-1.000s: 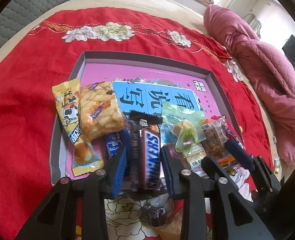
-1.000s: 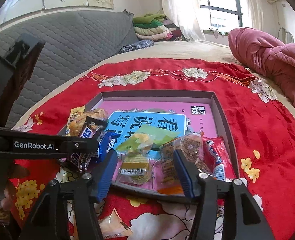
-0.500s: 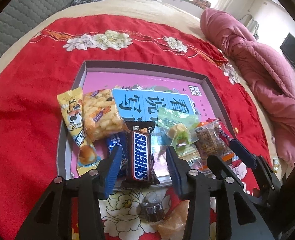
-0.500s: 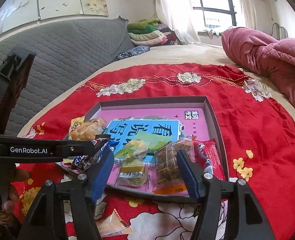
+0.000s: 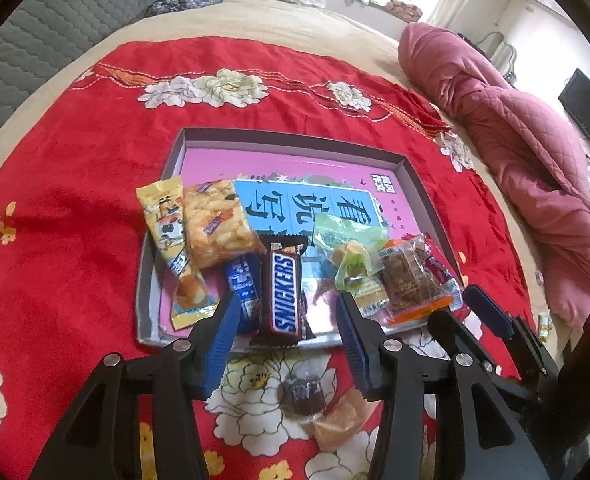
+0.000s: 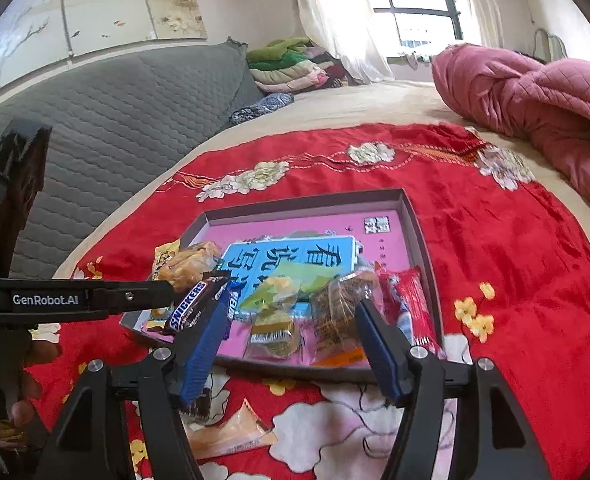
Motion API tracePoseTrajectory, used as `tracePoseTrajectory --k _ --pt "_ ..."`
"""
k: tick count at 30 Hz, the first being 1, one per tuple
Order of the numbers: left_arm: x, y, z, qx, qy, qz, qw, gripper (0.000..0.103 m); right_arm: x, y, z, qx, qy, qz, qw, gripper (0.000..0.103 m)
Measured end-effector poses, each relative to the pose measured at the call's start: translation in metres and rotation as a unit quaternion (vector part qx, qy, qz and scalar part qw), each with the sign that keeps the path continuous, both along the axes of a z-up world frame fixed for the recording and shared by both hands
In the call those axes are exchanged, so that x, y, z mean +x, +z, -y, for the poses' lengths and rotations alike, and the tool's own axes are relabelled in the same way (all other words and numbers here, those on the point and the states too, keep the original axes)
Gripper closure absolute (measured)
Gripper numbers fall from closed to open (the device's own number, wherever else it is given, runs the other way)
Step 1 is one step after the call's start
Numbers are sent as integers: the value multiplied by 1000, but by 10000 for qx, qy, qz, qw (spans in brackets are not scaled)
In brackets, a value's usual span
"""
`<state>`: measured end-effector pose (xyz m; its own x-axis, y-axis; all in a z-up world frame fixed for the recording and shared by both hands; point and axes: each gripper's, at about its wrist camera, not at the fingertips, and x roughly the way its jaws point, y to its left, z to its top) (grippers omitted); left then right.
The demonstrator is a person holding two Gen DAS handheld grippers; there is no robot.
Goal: Organize snacks
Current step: 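Grasp the small dark wrapped candy with the left tool while the right tool approaches the orange wafer pack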
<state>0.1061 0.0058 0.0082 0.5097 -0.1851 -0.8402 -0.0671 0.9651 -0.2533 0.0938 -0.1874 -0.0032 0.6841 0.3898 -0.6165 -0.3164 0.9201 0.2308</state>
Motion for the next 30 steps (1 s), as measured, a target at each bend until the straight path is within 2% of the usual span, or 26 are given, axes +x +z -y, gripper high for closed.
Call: tracePoseTrajectory --k 9,16,24,27,30 --pt "-19 -9 -4 -87 -97 -282 9995 52 -15 -6 11 216 -185 -697 9972 36" --pt "-26 -31 1 -135 -242 -582 9979 52 -29 -30 4 507 -37 -1642 9851 36" --pt "-24 -54 5 -350 -319 -929 9946 52 -33 -46 -11 409 121 -2046 9779 37" --pt "-22 -62 6 -567 -330 -1024 9926 52 -31 -55 -15 416 196 -2199 9744 47" --pt "-21 -68 9 -635 -357 -1066 9916 52 -29 -59 -19 388 283 -2205 9742 49"
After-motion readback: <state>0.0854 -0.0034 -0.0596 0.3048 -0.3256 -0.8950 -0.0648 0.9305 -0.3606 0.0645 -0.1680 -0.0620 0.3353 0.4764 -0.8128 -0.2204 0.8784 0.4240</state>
